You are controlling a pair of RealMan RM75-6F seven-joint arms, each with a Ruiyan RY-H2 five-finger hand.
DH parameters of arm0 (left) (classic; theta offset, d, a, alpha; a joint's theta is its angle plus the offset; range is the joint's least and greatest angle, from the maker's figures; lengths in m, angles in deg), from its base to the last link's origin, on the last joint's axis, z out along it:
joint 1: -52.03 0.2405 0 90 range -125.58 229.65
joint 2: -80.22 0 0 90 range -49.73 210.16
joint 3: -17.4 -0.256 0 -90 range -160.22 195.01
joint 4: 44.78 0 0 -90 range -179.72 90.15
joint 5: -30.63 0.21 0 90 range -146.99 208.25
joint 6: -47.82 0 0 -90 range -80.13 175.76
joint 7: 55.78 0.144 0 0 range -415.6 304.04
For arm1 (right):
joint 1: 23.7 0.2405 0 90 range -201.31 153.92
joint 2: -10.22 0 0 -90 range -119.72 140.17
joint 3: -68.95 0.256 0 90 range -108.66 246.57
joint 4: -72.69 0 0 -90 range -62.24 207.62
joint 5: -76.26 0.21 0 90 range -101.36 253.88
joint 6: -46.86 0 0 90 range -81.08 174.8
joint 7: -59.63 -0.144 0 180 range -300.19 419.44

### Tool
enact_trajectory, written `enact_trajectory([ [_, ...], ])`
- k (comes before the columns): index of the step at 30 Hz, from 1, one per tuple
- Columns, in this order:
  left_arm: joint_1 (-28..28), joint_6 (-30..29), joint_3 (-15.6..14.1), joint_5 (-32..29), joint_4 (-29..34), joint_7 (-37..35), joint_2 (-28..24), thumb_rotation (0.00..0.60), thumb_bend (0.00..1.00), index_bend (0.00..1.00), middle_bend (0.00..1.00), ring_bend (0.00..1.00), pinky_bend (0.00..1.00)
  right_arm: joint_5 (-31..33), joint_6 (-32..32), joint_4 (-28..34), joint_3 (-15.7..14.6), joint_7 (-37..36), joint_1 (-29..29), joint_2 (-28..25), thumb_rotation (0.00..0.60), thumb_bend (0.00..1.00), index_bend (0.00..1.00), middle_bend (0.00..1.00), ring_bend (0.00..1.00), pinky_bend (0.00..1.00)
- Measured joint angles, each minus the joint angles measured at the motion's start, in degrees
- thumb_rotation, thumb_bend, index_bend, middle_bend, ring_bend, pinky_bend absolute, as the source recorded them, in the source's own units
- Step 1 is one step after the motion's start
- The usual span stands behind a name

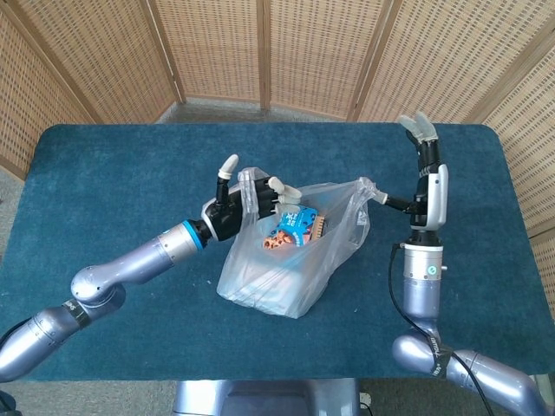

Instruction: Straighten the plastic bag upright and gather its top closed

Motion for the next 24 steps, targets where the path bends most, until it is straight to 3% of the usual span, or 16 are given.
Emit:
enact_trajectory([
  [12,-8.04,-3.89,-3.94,2.13,-1.64,-2.04,-0.83,0.000,0.13,0.42,0.34,0.23,0.20,0.60,1.20,0.18,-0.10,0.96,1.65,0.42,0.600,0.02,0.12,0.20,0.12,0.09],
  [24,-12.04,-6.47,-6.10,3.49,-2.80,-3.60,-0.53,0.000,0.13,0.40,0.33,0.21,0.19,0.41,1.48,-1.25,-0.76,1.45,2.72,1.43,0.598,0.02,0.12,0.20,0.12,0.09],
])
